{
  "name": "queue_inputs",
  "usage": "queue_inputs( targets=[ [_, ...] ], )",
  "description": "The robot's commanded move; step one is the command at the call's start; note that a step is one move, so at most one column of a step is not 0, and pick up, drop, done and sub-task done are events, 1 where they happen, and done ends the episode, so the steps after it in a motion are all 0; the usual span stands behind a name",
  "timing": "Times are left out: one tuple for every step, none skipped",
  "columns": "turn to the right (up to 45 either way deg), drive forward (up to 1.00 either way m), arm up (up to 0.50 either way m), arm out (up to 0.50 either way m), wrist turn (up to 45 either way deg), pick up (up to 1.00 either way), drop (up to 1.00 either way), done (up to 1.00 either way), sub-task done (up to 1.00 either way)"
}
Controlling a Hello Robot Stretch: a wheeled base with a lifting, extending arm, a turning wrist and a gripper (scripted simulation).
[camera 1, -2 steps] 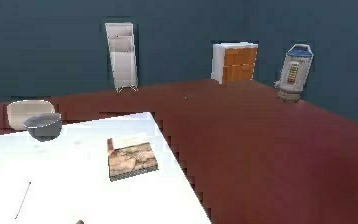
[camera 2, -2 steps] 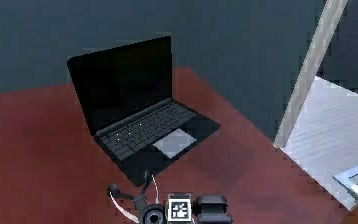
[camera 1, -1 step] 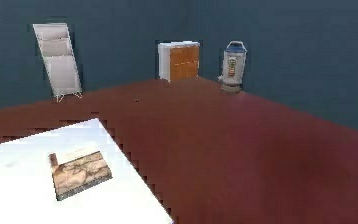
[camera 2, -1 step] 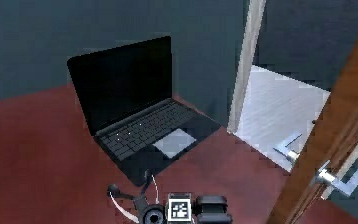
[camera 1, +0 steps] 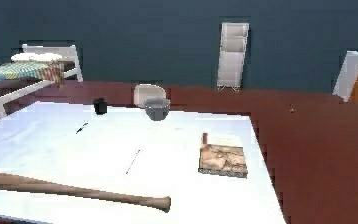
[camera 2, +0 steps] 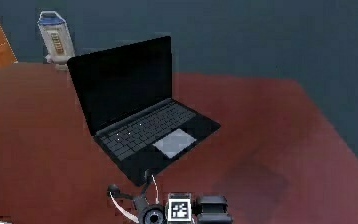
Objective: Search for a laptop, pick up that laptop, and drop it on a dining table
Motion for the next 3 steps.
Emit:
queue_inputs(
  targets=[
    [-45.0, 0.00, 0.00, 0.00, 0.0, 0.00, 0.00, 0.00, 0.00],
    [-12.0, 0.00, 0.00, 0.00, 0.0, 0.00, 0.00, 0.00, 0.00],
    [45.0, 0.00, 0.00, 0.00, 0.0, 0.00, 0.00, 0.00, 0.00]
  ],
)
